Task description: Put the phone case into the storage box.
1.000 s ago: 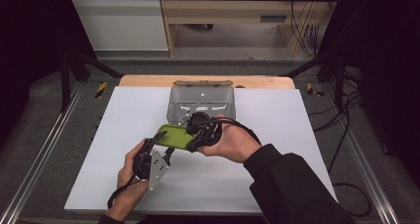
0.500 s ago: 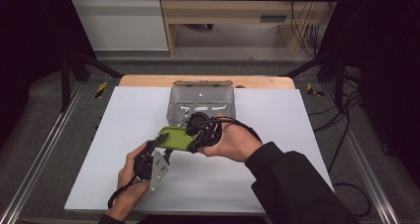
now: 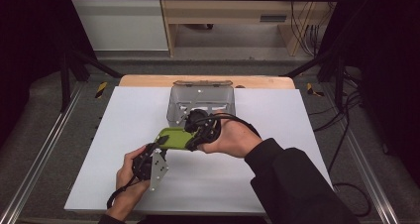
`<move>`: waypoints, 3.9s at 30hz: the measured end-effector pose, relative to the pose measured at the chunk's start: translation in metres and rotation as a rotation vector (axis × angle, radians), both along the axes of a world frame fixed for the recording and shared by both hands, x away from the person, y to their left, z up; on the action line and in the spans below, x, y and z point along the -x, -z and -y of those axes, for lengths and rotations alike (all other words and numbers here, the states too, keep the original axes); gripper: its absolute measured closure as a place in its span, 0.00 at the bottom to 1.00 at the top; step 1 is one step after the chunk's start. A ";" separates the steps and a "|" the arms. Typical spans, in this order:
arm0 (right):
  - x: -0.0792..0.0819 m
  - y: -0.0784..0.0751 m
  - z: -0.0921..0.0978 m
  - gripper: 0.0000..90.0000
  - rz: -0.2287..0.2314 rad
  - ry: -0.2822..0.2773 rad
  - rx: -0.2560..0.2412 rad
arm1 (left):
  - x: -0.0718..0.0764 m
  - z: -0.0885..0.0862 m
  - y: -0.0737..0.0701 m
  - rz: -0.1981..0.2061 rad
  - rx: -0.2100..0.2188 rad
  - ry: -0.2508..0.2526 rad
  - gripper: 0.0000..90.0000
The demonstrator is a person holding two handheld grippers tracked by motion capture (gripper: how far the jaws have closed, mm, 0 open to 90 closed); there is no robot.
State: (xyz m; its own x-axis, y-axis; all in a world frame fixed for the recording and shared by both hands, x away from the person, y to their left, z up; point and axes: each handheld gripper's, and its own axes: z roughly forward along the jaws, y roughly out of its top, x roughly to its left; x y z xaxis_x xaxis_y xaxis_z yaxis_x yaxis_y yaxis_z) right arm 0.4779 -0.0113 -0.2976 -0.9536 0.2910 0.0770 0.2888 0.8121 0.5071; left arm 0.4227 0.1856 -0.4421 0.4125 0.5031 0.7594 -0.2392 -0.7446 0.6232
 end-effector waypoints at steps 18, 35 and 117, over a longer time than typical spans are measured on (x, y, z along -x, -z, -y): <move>0.024 -0.019 0.059 0.39 0.244 0.147 -0.292 | -0.005 -0.022 -0.002 -0.102 0.238 -0.119 0.93; 0.042 0.067 0.069 0.08 0.289 0.382 -0.384 | -0.006 -0.043 -0.006 -0.174 0.454 -0.229 0.93; 0.012 0.053 0.034 0.60 0.304 0.671 -0.834 | -0.018 0.088 -0.010 -0.064 0.642 -0.155 0.93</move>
State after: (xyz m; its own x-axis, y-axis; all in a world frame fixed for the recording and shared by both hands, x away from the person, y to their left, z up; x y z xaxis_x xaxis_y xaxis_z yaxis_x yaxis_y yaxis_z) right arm 0.4658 -0.0457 -0.3501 -0.6346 0.7209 0.2786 0.3126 -0.0903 0.9456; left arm 0.4405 0.0979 -0.4316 0.3335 0.9046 0.2656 -0.1071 -0.2435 0.9640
